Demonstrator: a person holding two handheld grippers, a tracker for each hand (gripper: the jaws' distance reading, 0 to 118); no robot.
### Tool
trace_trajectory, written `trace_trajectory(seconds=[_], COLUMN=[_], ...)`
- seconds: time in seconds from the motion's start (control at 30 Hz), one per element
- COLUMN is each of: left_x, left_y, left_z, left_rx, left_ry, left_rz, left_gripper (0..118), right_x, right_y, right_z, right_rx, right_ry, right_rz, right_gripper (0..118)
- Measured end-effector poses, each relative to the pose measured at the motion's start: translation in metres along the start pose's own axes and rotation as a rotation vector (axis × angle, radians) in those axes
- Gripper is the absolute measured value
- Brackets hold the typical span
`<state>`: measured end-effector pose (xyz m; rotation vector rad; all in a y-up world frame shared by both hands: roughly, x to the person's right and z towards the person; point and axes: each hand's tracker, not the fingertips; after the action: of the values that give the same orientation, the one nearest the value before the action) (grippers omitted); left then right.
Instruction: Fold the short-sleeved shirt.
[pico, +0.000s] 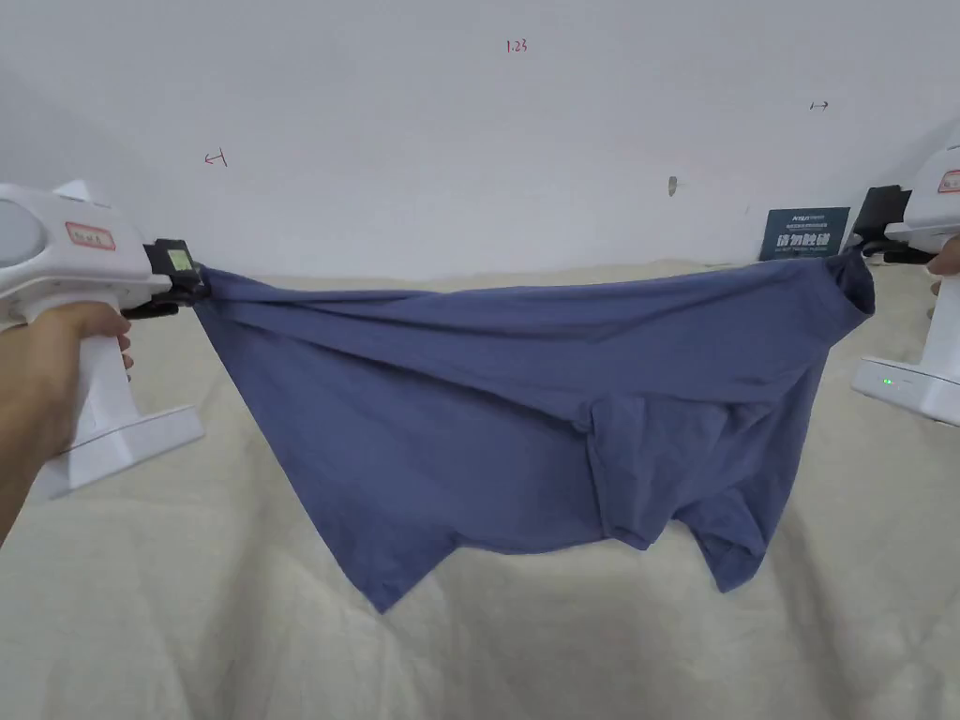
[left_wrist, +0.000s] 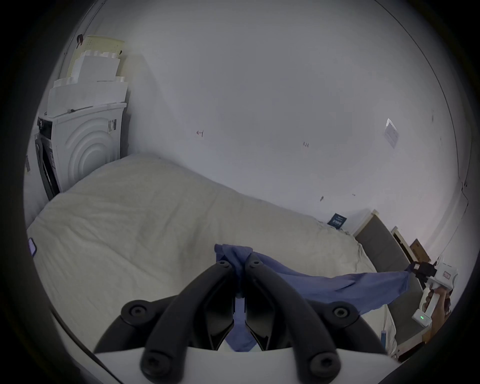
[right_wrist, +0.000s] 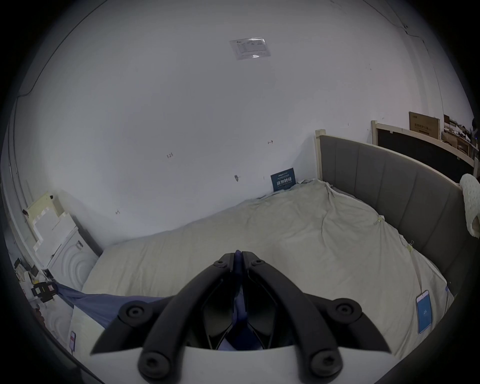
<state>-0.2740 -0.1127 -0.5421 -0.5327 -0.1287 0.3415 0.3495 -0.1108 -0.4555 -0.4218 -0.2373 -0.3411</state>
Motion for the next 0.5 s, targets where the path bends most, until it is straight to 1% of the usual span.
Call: trace_trajectory(seconds=[0.13, 0.3, 0.4, 0.5], left_x=[0.016, 0.03, 0.027, 0.018], left_y=[0.04, 0.07, 0.069, 0.051], left_z=[-0.019, -0.027, -0.031, -0.04], left_rx=[0.04, 0.109, 0.124, 0.101], left_ry=[0.041, 0.038, 0.041, 0.053], left_rz=[-0.071, -0.099, -0.116, -0.136], left_gripper=[3, 3, 3, 3], right_x=[-0.014, -0.024, -0.027, -0.022], right_y=[0.026, 0.047, 0.041, 0.021], right_z=[-0.02, -0.04, -0.04, -0.046], right_rx=[0.032, 0.072, 0.077, 0.057], right_ry=[0.009, 0.012, 0.02, 0.02], right_rz=[-0.008, -0.005, -0.006, 0.002], right_gripper=[4, 4, 4, 4])
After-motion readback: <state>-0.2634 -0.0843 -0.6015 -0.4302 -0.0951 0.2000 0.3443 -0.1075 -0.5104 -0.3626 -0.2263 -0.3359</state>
